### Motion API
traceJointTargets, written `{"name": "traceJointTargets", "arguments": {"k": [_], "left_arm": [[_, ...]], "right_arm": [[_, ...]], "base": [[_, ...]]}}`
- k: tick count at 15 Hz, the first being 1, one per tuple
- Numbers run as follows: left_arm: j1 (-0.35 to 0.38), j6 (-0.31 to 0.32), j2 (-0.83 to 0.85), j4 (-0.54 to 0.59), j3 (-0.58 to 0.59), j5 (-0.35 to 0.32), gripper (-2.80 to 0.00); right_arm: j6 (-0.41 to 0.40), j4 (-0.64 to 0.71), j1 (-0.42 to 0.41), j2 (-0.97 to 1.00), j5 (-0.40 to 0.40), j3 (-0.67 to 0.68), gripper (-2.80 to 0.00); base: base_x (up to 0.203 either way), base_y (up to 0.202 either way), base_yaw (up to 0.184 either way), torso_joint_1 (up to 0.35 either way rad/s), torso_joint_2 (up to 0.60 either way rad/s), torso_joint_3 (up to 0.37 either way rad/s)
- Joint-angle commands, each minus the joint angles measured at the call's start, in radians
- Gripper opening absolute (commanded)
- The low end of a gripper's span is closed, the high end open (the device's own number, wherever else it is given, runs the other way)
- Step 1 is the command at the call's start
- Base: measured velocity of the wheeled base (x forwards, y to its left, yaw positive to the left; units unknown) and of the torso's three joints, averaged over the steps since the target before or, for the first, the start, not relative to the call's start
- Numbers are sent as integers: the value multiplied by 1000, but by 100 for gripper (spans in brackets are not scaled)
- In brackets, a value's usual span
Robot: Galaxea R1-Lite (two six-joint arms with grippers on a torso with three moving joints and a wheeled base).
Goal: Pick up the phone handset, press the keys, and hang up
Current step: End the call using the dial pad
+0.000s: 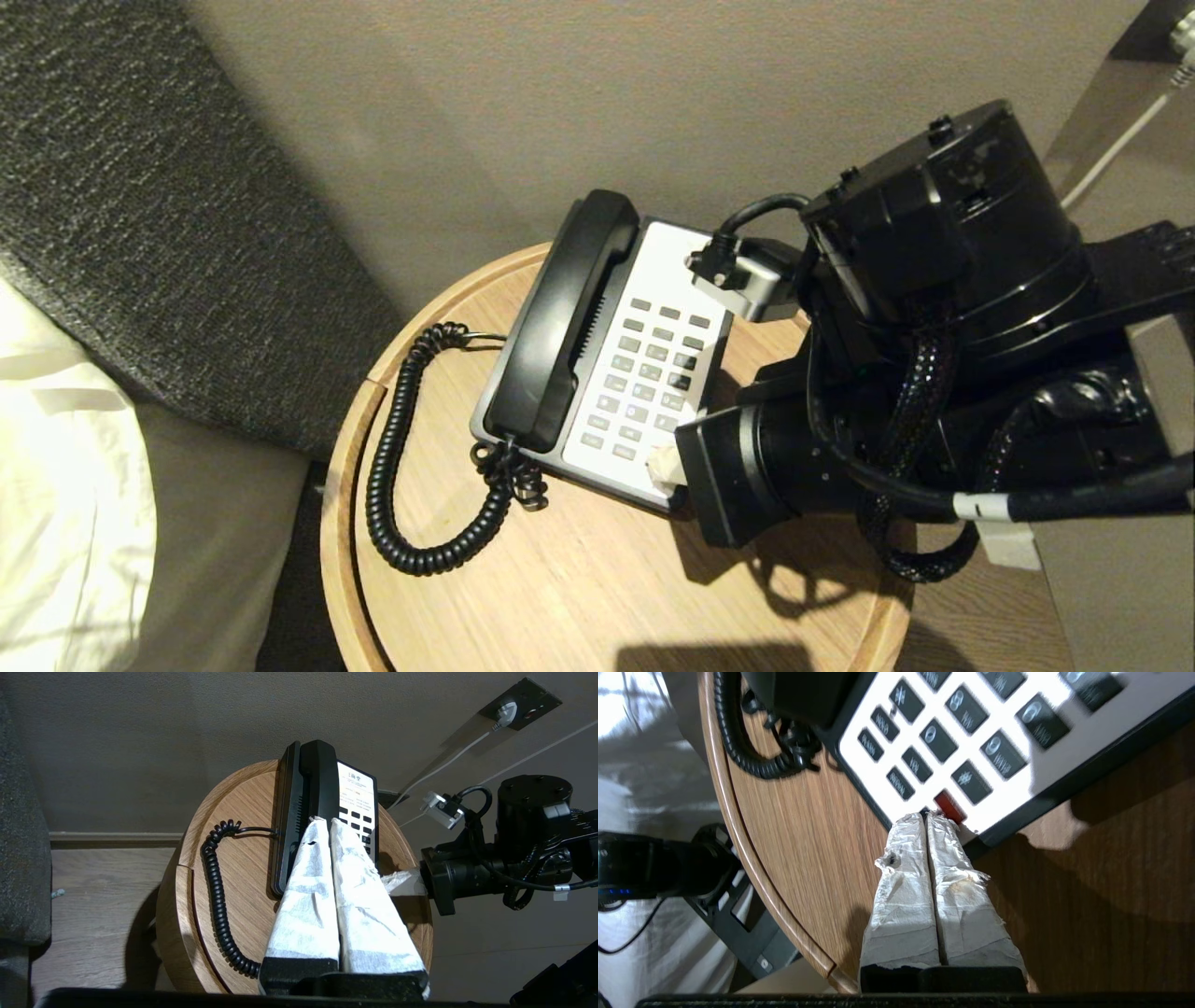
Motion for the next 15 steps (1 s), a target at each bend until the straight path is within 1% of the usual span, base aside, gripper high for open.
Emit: {"name": "traceJointTargets", "arguments": {"k": [1,15], "left_arm": [[0,-6,1,2,1,2,-280],[0,-6,-11,4,2,2,-280]], "right_arm": [[3,2,0,-4,-3,-15,-280],[4,1,-4,16,-11,3,-280]], "base": [[0,0,0,0,0,0],[0,0,0,0,0,0]]}}
